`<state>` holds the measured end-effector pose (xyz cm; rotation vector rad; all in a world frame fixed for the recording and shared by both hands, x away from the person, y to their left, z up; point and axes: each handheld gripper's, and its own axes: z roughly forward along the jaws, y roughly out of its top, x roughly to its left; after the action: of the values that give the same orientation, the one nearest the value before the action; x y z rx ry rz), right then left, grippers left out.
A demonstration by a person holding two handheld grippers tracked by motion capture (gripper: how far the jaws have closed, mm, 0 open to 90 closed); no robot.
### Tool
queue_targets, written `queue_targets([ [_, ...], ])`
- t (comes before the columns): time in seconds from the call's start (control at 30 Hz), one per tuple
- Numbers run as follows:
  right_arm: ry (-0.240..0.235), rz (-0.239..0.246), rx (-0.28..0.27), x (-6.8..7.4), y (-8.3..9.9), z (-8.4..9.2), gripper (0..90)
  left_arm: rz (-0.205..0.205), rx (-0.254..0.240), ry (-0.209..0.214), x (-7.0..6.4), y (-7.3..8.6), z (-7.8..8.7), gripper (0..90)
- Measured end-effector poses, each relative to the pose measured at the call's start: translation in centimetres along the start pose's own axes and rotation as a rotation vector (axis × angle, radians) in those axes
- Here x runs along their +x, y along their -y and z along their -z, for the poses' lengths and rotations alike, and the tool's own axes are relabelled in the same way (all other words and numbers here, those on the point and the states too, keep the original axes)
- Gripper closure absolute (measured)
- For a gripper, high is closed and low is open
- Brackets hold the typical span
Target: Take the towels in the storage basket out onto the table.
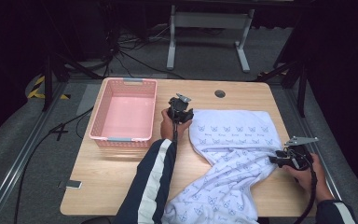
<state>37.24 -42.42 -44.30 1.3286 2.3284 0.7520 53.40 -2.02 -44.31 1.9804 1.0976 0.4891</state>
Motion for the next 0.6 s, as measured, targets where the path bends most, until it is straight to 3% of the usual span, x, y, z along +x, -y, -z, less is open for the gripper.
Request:
queue_targets([
  [0.07,0.006,0.008,0.001,0.0,0.0,0.0,53.4,-0.020,0.001,0.062,-0.8,0.2,0.2,46.2],
  [0.13,0.013,0.008,-0.002,0.1,0.0,0.1,52.1,-0.067,-0.003,0.115,-2.1,0.5,0.8,44.7],
  [0.17,0.016,0.005,-0.011,0.2,0.0,0.2,52.0,-0.098,0.000,0.152,-2.8,0.7,1.2,44.3],
  [0.2,0.017,0.010,-0.019,0.2,0.0,0.5,51.6,-0.157,0.016,0.207,-4.2,1.2,1.9,45.2],
  [0.27,-0.005,0.002,-0.057,0.5,-0.1,1.5,51.6,-0.234,0.044,0.273,-6.2,2.3,2.8,49.1],
  [0.33,-0.039,0.003,-0.059,0.9,0.1,2.0,50.5,-0.364,0.124,0.276,-8.2,3.9,3.6,55.4],
  [0.4,-0.069,0.004,-0.054,1.4,0.5,1.8,49.8,-0.388,0.146,0.300,-8.8,4.7,3.9,62.3],
  [0.43,-0.072,0.017,-0.040,1.6,0.6,1.6,49.6,-0.392,0.159,0.291,-9.0,5.2,3.9,65.2],
  [0.5,-0.073,0.034,-0.020,2.2,0.6,1.2,49.1,-0.380,0.158,0.294,-8.8,5.4,3.9,70.4],
  [0.57,-0.057,0.040,-0.012,2.3,0.5,0.8,49.2,-0.402,0.161,0.227,-8.5,5.2,3.8,77.6],
  [0.6,-0.021,0.049,0.012,2.3,0.5,0.5,47.2,-0.404,0.149,0.198,-8.3,5.2,3.6,83.0],
])
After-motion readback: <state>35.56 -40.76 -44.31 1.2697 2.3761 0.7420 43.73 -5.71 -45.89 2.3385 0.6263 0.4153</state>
